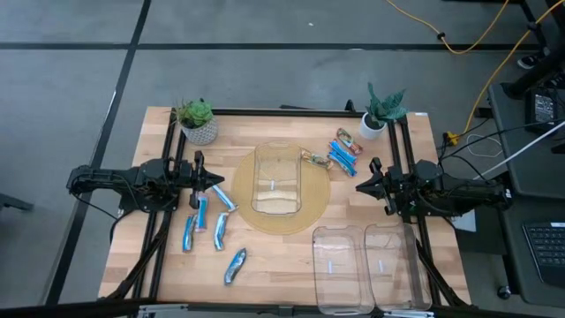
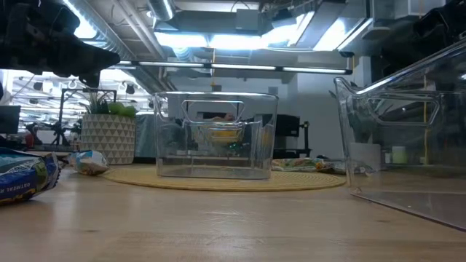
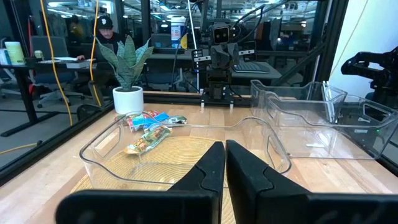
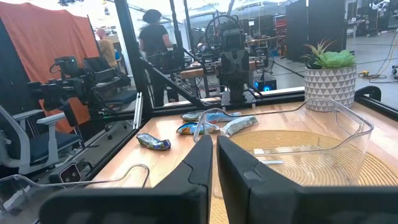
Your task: Pick and place Granola Bars by type
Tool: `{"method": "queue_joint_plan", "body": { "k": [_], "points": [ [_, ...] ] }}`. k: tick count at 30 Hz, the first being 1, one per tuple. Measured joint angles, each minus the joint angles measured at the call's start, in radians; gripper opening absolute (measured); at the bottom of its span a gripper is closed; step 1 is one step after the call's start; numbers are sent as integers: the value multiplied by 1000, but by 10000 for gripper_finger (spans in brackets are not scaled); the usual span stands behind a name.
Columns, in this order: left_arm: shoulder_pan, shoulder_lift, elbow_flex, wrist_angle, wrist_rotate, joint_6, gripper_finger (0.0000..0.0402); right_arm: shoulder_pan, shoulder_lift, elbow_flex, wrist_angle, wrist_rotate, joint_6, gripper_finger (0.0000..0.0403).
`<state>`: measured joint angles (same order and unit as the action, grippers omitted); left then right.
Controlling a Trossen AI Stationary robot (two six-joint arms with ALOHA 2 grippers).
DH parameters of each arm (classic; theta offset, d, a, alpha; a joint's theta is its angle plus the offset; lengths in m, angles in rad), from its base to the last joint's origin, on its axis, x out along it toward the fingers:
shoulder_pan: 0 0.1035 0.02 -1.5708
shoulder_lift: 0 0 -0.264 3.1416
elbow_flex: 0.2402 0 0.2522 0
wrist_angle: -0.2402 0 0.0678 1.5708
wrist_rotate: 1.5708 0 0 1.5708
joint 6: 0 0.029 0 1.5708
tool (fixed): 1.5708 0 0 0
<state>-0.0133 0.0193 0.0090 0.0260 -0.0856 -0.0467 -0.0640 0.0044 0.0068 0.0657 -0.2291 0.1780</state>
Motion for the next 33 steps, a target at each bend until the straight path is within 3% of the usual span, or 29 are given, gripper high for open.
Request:
{"method": "queue_joint_plan", "body": {
  "k": [33],
  "points": [
    [0,0,0,0,-11,8,8,0,0,0,0,0,-2,28]
  ]
}}
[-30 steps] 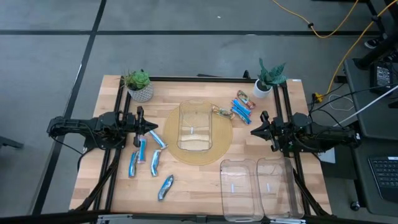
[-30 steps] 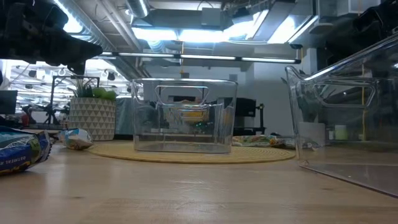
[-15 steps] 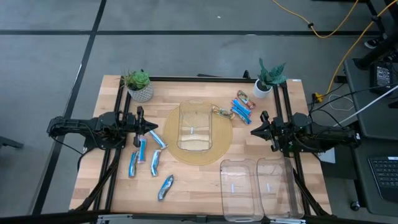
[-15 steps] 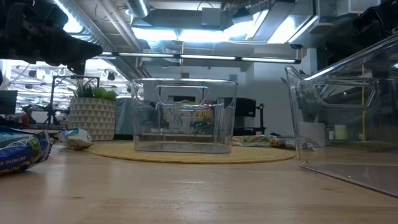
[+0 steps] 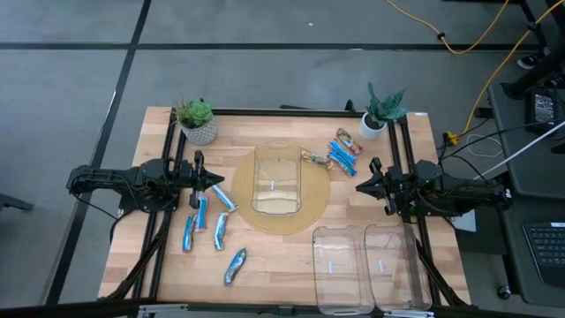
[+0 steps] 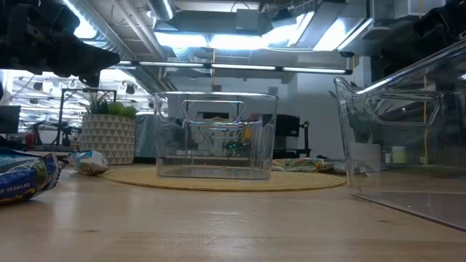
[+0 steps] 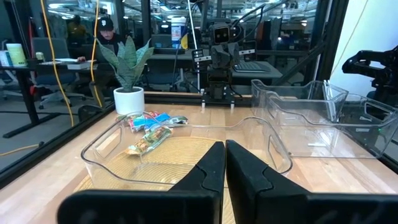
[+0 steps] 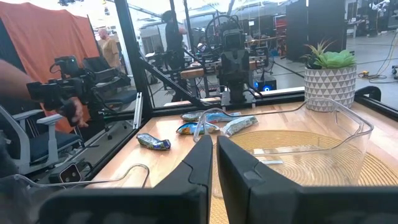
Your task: Pick and place Granola Bars by type
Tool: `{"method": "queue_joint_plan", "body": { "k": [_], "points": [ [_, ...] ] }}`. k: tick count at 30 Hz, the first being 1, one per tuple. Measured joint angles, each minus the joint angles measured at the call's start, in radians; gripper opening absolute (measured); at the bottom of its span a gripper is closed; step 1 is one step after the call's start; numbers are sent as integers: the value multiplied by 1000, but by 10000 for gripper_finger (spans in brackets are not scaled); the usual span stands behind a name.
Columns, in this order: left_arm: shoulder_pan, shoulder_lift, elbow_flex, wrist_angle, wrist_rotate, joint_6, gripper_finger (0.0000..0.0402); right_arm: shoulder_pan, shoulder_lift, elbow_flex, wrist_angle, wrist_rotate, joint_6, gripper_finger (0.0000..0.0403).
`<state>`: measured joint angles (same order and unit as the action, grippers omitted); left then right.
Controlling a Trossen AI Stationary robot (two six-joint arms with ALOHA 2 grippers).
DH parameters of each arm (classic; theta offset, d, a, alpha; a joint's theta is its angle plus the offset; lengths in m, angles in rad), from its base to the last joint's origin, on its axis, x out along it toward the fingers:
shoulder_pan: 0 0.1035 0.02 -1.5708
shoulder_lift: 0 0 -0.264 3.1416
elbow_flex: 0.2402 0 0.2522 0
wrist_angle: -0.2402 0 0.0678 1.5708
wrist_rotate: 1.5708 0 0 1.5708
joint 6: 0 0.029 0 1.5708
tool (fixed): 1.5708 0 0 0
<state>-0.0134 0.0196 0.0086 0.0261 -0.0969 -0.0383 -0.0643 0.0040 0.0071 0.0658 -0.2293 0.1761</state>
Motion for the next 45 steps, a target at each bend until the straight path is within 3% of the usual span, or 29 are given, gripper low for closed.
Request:
{"method": "queue_joint_plan", "body": {
  "k": [9,17,22,27,33,45],
  "points": [
    [0,0,0,8,-14,-20,8,0,1,0,9,14,33,28],
    [0,0,0,35,-24,-159,6,0,0,0,75,34,33,28],
    [0,0,0,48,-115,-188,8,0,0,0,105,129,78,28],
    [0,0,0,69,-118,-217,12,0,0,0,100,132,81,28],
    [0,0,0,68,-133,-263,11,0,0,0,86,133,215,28],
    [0,0,0,102,-220,-368,13,0,1,11,111,158,210,28]
  ]
}}
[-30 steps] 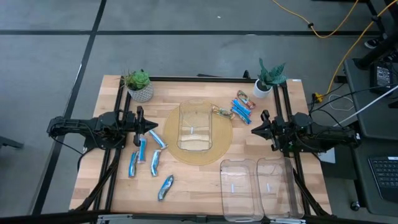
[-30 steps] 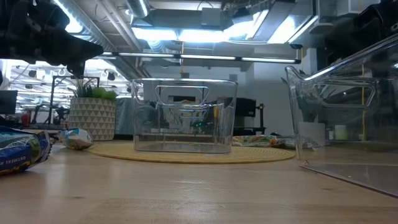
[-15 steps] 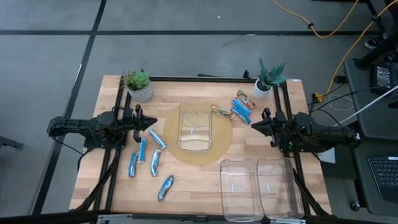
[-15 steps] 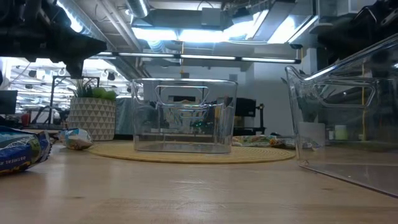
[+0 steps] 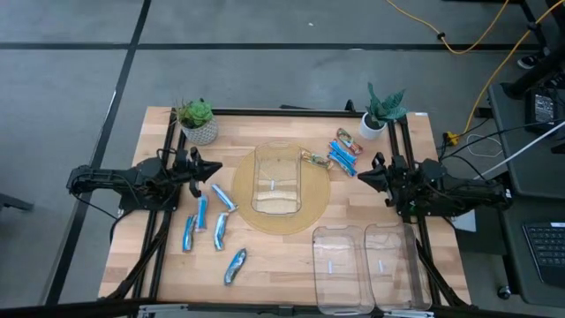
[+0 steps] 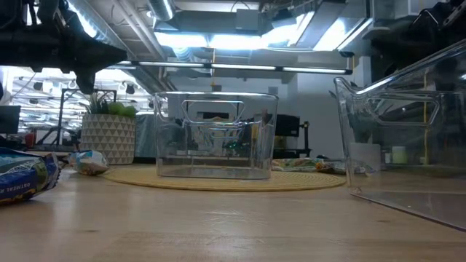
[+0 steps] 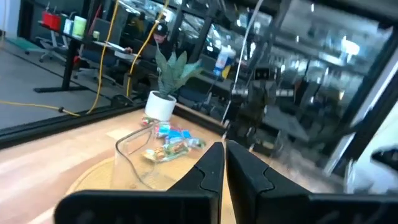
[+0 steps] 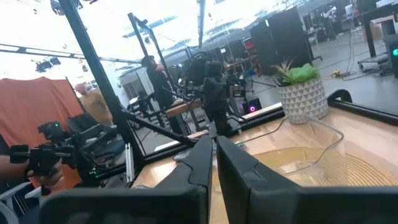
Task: Pick and place Granola Bars by type
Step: Put the yellow granola bar pack into the bottom left transparent bin
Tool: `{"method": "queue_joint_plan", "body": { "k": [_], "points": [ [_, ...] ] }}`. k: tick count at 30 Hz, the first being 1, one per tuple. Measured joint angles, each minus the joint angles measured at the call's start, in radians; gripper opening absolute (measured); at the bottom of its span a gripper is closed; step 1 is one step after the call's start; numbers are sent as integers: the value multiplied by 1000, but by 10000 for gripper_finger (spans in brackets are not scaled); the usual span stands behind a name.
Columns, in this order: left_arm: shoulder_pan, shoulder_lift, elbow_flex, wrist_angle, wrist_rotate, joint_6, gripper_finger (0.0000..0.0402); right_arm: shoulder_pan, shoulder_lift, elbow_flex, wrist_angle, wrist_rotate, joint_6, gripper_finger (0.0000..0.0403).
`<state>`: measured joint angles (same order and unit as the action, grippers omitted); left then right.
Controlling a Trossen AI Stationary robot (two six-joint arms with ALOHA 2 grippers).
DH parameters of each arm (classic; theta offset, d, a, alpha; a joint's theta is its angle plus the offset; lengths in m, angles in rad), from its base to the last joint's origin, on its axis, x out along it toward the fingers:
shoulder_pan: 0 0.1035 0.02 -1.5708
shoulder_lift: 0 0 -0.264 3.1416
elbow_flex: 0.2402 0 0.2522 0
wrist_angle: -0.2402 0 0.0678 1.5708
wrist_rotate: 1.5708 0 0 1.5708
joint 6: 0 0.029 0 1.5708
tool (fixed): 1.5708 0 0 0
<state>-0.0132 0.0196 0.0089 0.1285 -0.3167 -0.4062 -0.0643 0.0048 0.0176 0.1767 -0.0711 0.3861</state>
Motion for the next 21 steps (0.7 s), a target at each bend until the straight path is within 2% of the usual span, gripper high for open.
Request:
{"method": "queue_joint_plan", "body": {
  "k": [4,9,14,21],
  "points": [
    [1,0,21,42,-13,-34,12,-1,0,55,-48,33,-15,28],
    [2,36,133,7,-19,30,19,-1,39,167,-149,96,-81,28],
    [2,171,372,-175,-21,115,30,-1,141,305,-251,107,-109,28],
    [2,498,819,-629,-5,174,35,-1,315,478,-278,106,-174,28]
  ]
}}
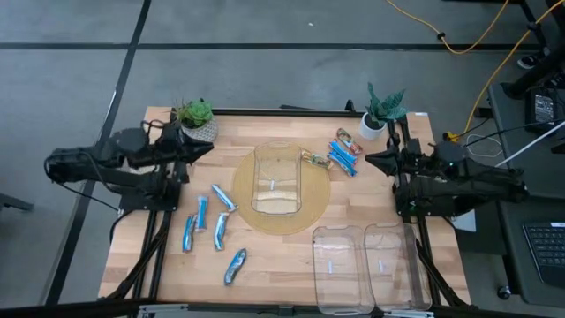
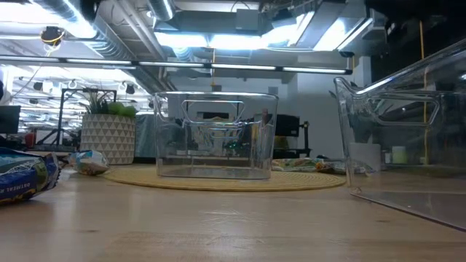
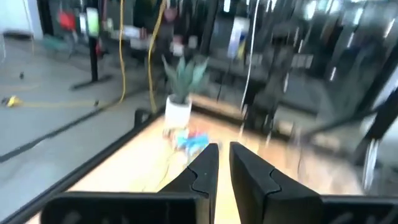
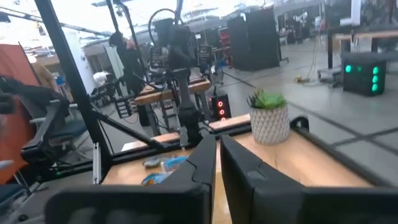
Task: Pick and place Granola Bars by type
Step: Put the yellow granola bar pack into the bottom left transparent bin
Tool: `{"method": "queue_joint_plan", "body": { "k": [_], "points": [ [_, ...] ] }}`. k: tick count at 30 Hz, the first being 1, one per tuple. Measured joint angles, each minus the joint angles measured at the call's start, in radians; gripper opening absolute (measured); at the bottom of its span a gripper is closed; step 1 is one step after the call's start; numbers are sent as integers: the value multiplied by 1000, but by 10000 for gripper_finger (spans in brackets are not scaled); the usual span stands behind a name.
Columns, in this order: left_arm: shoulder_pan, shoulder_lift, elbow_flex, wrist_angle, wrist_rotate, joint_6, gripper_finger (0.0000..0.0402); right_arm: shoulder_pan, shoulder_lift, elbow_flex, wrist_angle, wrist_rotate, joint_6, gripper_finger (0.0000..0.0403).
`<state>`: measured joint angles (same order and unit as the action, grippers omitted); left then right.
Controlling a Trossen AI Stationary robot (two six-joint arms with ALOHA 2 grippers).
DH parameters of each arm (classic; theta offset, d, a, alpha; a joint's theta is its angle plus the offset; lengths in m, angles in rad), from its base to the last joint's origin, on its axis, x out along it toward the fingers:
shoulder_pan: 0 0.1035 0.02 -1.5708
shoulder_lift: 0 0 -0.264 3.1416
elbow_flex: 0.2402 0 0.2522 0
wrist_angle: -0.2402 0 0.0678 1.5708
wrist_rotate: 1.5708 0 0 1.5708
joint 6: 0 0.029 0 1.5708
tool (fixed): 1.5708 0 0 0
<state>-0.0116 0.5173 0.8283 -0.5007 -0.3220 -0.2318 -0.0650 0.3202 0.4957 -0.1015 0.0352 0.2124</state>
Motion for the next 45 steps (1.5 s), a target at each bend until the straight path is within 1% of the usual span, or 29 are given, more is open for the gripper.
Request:
{"method": "queue_joint_plan", "body": {
  "k": [4,6,9,12,16,19,25,29,32,34,38,43,45],
  "points": [
    [0,174,231,-245,35,96,36,0,78,80,1,-1,-63,28],
    [0,240,310,-340,30,131,36,0,108,106,-1,-1,-87,28],
    [0,313,386,-436,13,140,36,0,144,129,-1,-2,-96,28],
    [0,351,416,-496,1,111,37,0,171,136,-2,-2,-92,28],
    [0,376,417,-555,8,74,50,0,191,137,-2,-10,-88,28],
    [0,396,414,-594,2,6,78,0,203,137,-2,-10,-87,28],
    [0,421,368,-607,6,-66,168,0,206,137,0,-10,-87,28],
    [0,441,331,-610,-33,-90,232,0,206,137,6,-10,-86,28],
    [1,459,286,-613,-30,-90,264,0,206,137,7,-11,-82,28],
    [1,476,254,-627,-9,-82,273,0,206,137,7,-11,-82,28],
    [0,512,183,-631,26,-41,276,0,206,137,7,-11,-82,28],
    [0,564,113,-616,38,95,275,0,206,137,7,-12,-84,28],
    [0,586,89,-607,74,150,276,0,206,137,7,-12,-84,28]
  ]
}}
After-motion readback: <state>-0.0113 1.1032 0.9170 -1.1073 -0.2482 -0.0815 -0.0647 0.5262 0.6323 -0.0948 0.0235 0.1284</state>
